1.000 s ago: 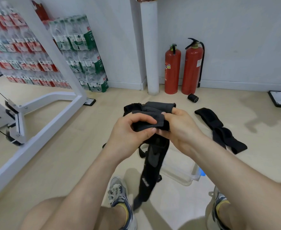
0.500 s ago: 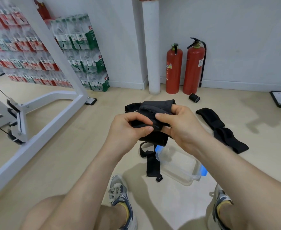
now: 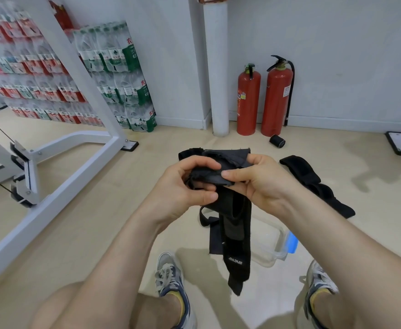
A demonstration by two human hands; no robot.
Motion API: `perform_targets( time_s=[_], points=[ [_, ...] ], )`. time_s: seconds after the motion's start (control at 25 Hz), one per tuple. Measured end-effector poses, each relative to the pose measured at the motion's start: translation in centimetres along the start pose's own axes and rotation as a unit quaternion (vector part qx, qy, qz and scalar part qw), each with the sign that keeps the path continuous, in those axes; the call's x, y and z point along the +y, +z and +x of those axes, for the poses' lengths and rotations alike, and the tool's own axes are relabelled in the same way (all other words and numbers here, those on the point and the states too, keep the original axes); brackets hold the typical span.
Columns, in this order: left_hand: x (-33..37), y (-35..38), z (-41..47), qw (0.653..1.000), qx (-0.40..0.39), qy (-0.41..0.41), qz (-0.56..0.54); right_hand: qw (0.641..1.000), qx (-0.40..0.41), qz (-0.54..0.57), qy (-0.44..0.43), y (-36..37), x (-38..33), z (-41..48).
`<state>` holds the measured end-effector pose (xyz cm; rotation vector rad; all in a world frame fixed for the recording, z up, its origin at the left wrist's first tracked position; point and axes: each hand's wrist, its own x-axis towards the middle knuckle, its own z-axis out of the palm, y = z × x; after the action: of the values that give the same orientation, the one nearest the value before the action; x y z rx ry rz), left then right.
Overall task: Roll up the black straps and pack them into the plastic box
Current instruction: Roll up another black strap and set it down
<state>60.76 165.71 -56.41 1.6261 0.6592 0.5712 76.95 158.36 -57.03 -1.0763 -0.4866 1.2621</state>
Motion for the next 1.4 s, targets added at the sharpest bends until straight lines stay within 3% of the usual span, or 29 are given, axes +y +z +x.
perform_targets(
  time_s=[0.2,0.6,0.88,1.16,1.4],
  points=[
    [0.5,-0.2,-0.1,0.996,0.042,0.062,0.056,0.998,-0.036,0.034,0.024,-0.1,-0.6,-0.5],
    [0.3,0.0,0.4,0.994,0.06,0.019,0.089,0.998,-0.029,0.046,0.015,0.5,-0.5,-0.9],
    [-0.1,1.0,0.6,0.992,0.123,-0.024,0.004,0.999,0.026,0.034,-0.025,0.9,0.8,-0.7],
    [-0.4,0.8,0.7,0.996,0.081,-0.027,0.038,0.997,0.061,0.015,-0.047,0.7,0.5,-0.7],
    [-0.1,0.7,0.4,0.998,0.056,-0.039,0.006,0.995,0.074,-0.024,-0.055,0.9,0.5,-0.8]
  ],
)
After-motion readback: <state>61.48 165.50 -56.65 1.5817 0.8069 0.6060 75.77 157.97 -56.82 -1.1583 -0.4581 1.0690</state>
